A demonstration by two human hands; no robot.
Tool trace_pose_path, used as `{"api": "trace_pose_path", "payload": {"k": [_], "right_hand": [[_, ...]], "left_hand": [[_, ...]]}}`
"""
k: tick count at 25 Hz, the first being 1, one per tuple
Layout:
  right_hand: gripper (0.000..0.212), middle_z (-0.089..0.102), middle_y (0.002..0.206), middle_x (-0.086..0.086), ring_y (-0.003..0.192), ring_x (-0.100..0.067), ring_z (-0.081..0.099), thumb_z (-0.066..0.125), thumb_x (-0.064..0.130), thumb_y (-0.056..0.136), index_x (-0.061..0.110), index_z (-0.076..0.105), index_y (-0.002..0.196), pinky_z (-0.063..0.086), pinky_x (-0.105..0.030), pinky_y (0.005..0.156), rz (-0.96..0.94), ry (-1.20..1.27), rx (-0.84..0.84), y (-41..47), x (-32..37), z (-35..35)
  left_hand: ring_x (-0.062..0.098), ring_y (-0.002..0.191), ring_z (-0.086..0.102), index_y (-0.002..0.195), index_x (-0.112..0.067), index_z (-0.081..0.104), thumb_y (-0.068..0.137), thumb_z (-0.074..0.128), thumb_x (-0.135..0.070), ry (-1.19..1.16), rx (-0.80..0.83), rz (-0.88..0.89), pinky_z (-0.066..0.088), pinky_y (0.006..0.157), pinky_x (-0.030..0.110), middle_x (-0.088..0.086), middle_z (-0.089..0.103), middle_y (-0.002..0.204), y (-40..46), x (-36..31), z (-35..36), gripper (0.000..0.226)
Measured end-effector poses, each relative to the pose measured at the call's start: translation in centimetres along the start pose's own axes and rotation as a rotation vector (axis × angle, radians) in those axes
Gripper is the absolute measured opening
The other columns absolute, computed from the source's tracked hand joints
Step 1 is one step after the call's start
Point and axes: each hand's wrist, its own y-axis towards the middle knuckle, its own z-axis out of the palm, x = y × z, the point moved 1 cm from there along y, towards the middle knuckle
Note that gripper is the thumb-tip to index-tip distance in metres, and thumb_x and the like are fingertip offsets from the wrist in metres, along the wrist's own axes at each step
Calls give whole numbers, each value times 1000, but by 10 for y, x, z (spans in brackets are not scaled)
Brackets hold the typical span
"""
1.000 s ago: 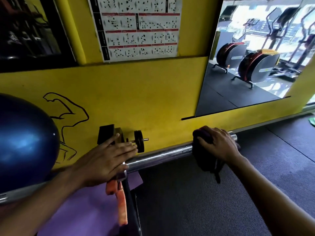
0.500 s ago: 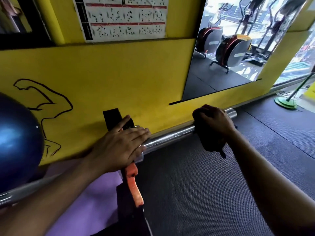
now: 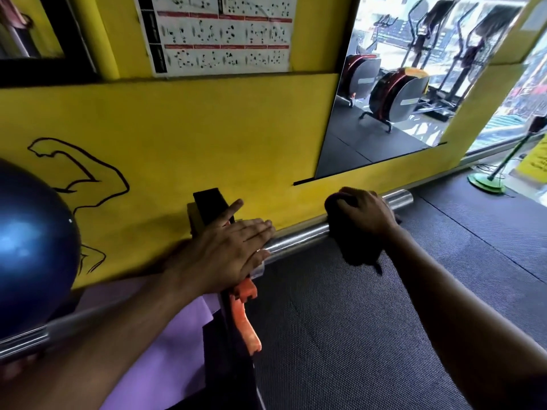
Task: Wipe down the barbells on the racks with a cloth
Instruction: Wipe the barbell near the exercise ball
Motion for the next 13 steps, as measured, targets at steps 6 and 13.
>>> {"api": "trace_pose_path", "payload": {"k": [6, 13], "right_hand": [[32, 71, 108, 12, 95, -12, 66, 45, 59, 98, 44, 61, 121, 56, -40, 77, -154, 80, 42, -25, 24, 16], [23, 68, 103, 11, 90, -12, 65, 52, 44, 102, 30, 61, 117, 52, -35, 75, -205, 268, -179, -58, 93, 18]], "left_hand": [[17, 156, 10, 160, -15, 20, 102, 28, -57, -180, 30, -133, 7, 125, 39, 4, 16, 168, -20, 5, -1, 72], [25, 156, -9, 162, -16, 11, 104, 20, -50, -93, 120, -110, 21, 123, 43, 3, -4, 170, -56, 7, 1, 68]]}}
